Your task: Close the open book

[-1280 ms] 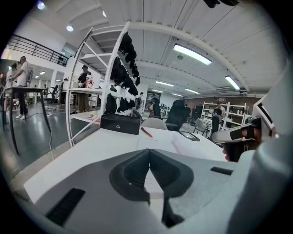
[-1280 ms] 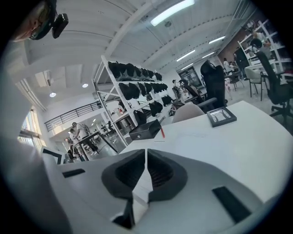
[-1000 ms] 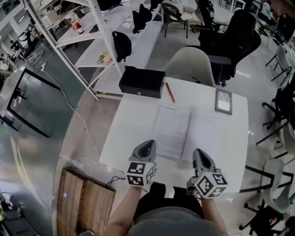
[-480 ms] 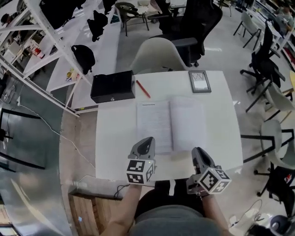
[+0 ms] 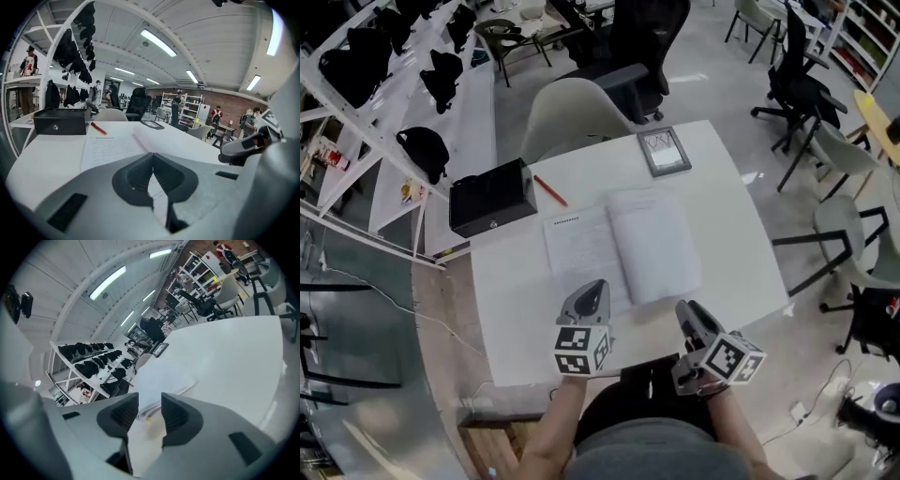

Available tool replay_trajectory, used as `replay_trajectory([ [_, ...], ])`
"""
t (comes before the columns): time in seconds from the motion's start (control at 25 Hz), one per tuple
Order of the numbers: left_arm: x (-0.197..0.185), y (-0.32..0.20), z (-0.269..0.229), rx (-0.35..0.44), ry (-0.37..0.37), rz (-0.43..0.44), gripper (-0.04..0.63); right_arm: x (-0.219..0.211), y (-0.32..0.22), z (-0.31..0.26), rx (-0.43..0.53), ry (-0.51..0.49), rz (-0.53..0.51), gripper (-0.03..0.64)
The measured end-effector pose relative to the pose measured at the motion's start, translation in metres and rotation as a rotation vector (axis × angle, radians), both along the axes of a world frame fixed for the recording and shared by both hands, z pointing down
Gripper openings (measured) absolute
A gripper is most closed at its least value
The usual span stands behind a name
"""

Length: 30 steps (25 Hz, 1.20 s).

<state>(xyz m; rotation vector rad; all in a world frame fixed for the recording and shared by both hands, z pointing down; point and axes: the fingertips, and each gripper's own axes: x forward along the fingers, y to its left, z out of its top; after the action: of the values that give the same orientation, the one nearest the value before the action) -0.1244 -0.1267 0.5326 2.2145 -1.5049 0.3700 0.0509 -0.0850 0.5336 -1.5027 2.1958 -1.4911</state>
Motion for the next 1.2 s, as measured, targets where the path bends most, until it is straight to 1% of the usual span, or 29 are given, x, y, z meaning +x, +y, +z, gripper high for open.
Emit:
replay_trajectory([
  [0.36, 0.019, -0.004, 0.011, -0.029, -0.034, 0.060, 0.007, 0.001, 0.001, 0.019, -0.083, -0.131, 0.054, 0.176],
  [0.48, 0.022, -0.004, 0.013, -0.038, -0.040, 0.062, 0.007, -0.004, 0.000, 0.024, -0.105, -0.163, 0.063, 0.189],
  [0.64, 0.026, -0.003, 0.015, -0.040, -0.045, 0.066, 0.008, -0.011, -0.004, 0.029, -0.114, -0.202, 0.046, 0.213],
  [0.76, 0.028, -0.004, 0.016, -0.039, -0.045, 0.065, 0.008, -0.015, -0.006, 0.035, -0.145, -0.229, 0.047, 0.228],
  [0.92, 0.026, -0.004, 0.016, -0.043, -0.045, 0.057, 0.008, -0.019, -0.011, 0.038, -0.177, -0.266, 0.044, 0.253],
  [1.0, 0.023, -0.004, 0.016, -0.045, -0.045, 0.052, 0.008, -0.023, -0.015, 0.038, -0.174, -0.291, 0.040, 0.256],
  [1.08, 0.021, -0.002, 0.018, -0.050, -0.047, 0.046, 0.008, -0.025, -0.018, 0.040, -0.179, -0.296, 0.038, 0.259],
  [1.2, 0.019, 0.000, 0.021, -0.055, -0.046, 0.039, 0.007, -0.024, -0.018, 0.047, -0.206, -0.274, 0.043, 0.264],
])
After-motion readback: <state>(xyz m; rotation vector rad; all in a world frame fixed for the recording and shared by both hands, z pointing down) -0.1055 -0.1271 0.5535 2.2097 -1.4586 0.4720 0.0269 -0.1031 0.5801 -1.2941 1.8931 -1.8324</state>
